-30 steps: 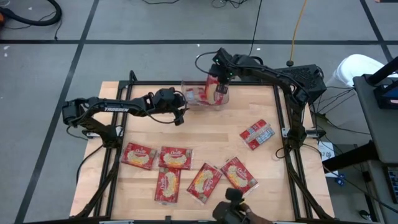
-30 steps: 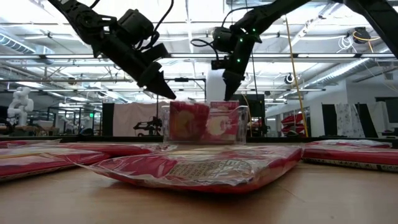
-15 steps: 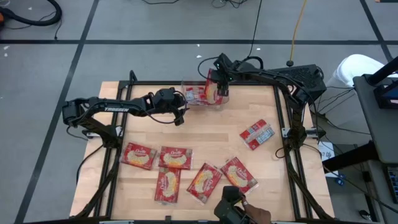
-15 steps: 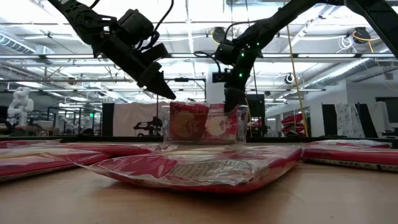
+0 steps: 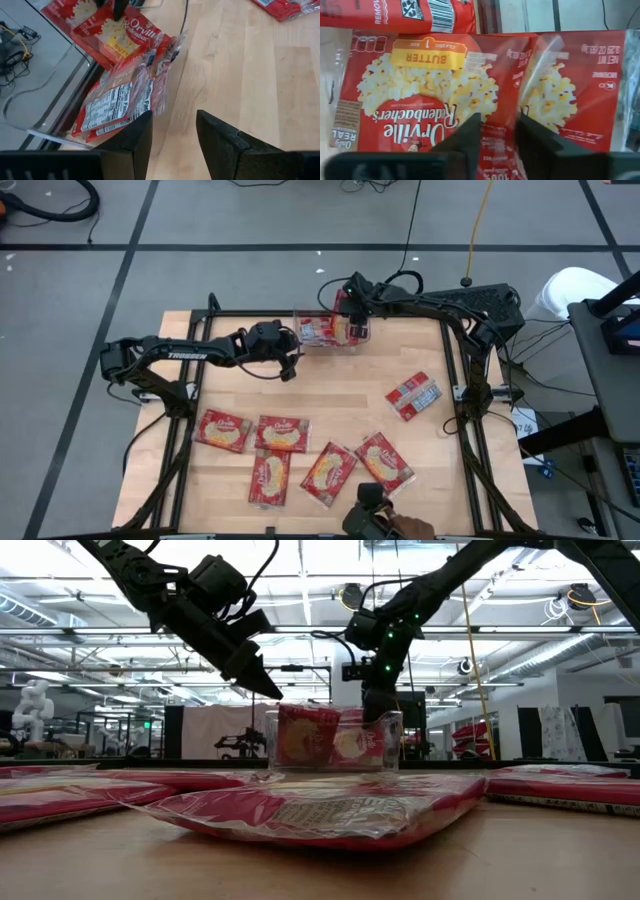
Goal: Sort popcorn bags into baskets
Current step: Adjust the red popcorn bags in the transparent bin
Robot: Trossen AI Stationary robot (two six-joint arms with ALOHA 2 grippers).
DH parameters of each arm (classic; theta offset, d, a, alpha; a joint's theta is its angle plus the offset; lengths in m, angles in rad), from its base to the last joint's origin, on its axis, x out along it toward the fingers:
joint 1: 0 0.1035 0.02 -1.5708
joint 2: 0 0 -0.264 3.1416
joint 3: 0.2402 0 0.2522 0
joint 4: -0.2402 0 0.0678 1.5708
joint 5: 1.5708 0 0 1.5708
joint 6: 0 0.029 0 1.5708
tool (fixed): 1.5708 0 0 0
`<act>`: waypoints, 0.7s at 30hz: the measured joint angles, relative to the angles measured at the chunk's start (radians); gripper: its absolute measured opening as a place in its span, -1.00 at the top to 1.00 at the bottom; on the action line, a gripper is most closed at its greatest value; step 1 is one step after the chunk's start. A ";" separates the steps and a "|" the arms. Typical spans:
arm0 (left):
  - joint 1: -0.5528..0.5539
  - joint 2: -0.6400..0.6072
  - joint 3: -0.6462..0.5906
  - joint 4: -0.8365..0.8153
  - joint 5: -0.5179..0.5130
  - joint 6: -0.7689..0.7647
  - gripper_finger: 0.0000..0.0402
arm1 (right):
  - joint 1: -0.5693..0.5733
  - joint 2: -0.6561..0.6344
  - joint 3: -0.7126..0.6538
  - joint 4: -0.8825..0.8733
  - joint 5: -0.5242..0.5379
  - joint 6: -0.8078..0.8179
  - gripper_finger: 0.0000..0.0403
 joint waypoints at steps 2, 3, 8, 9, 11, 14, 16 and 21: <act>0.003 0.000 0.000 0.019 0.000 0.014 0.22 | 0.005 0.000 0.000 0.003 0.003 0.000 0.71; 0.005 0.000 0.000 0.035 -0.001 0.016 0.22 | 0.005 -0.001 0.000 0.003 0.003 0.000 0.81; 0.023 0.000 0.000 0.129 -0.003 0.002 0.22 | 0.009 -0.030 -0.002 -0.008 0.001 0.000 0.95; 0.027 -0.001 0.000 0.146 -0.003 -0.008 0.22 | 0.010 -0.044 -0.002 -0.009 -0.001 -0.001 0.95; 0.037 -0.012 0.000 0.156 -0.003 -0.022 0.22 | 0.012 -0.078 -0.002 -0.006 -0.001 -0.002 0.97; 0.050 -0.024 0.001 0.186 -0.017 -0.050 0.22 | 0.013 -0.126 -0.002 -0.003 -0.001 -0.009 0.99; 0.059 -0.029 0.001 0.185 -0.025 -0.068 0.22 | 0.013 -0.152 -0.002 0.001 0.002 -0.025 0.99; 0.080 -0.030 0.001 0.183 -0.028 -0.101 0.22 | 0.011 -0.196 -0.001 0.022 0.005 -0.060 1.00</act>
